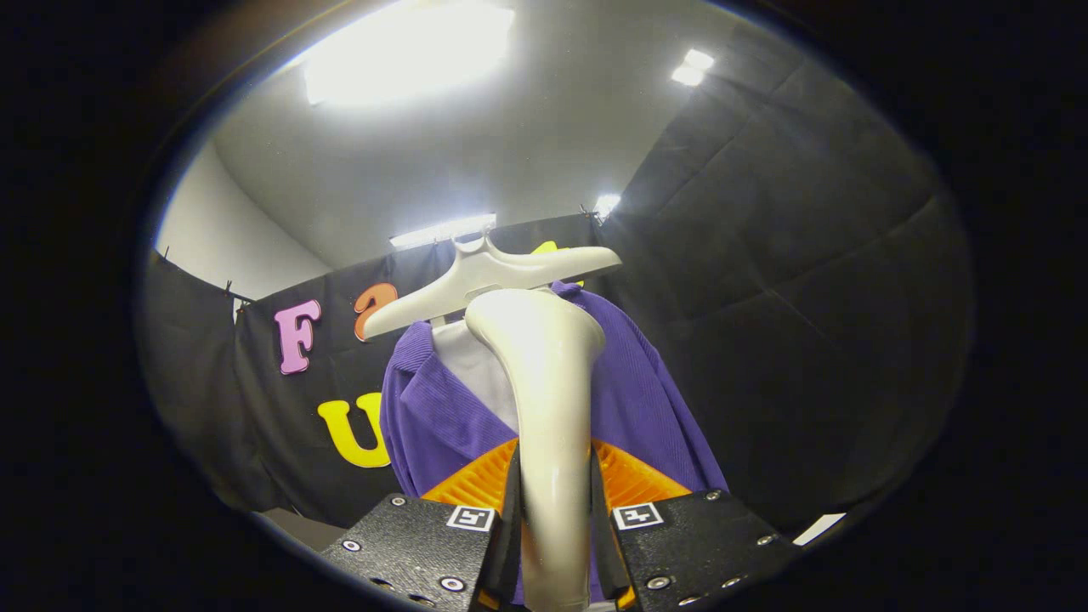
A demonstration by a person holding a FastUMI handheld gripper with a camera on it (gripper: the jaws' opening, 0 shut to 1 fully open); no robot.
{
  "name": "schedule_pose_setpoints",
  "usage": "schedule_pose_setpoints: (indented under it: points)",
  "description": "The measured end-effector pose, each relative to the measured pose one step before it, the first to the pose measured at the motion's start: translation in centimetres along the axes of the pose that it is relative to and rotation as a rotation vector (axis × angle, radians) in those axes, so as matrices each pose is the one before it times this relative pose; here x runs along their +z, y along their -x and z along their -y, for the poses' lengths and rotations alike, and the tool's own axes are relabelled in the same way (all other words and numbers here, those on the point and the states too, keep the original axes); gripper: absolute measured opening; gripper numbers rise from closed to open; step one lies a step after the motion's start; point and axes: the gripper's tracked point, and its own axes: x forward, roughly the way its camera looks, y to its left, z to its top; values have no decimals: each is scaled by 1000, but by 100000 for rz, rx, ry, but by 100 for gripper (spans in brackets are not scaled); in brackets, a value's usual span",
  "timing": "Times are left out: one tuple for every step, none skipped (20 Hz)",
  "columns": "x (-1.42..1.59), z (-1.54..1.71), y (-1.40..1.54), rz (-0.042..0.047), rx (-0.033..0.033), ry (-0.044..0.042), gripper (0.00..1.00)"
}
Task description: Iron the clothes twice with a garment steamer, once on the left side and once on the right side.
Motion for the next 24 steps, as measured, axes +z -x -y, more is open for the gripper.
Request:
schedule_pose_setpoints:
  points:
    - [86,491,-1082,863,-1404,-967,36]
    - [73,555,-1109,1033,-1983,-1111,36]
    - [-112,516,-935,538,-1783,-642,36]
    - [-275,554,-820,79,-1864,-772,36]
    - [-622,557,-913,-1229,-1875,-448,36]
    - [-713,362,-558,-1494,-747,-275,36]
    - [-576,110,-484,-1491,-271,170,36]
    - [-654,98,-401,-1264,-187,619,36]
    - [-546,250,-224,-648,-158,740,36]
    - [-533,243,86,-808,52,577,36]
    - [-572,448,486,-816,117,130,36]
    - [-498,304,309,-885,56,392,36]
    - [-558,393,398,-947,-128,311,36]
    - [-599,293,302,-1251,94,628,36]
    - [-648,349,134,-1375,3,816,36]
    - [-697,293,220,-1514,281,430,36]
    - [-573,313,339,-1526,303,158,36]
    - [-663,288,138,-1544,-179,-209,36]
    - [-687,422,185,-1664,-404,-74,36]
    - [-742,497,293,-1538,-585,41,36]
    - [-759,537,475,-1488,-316,28,36]
    - [-623,222,224,-1363,-38,-372,36]
    - [-674,311,207,-1428,-199,-381,36]
    - [-607,379,260,-1359,-530,97,36]
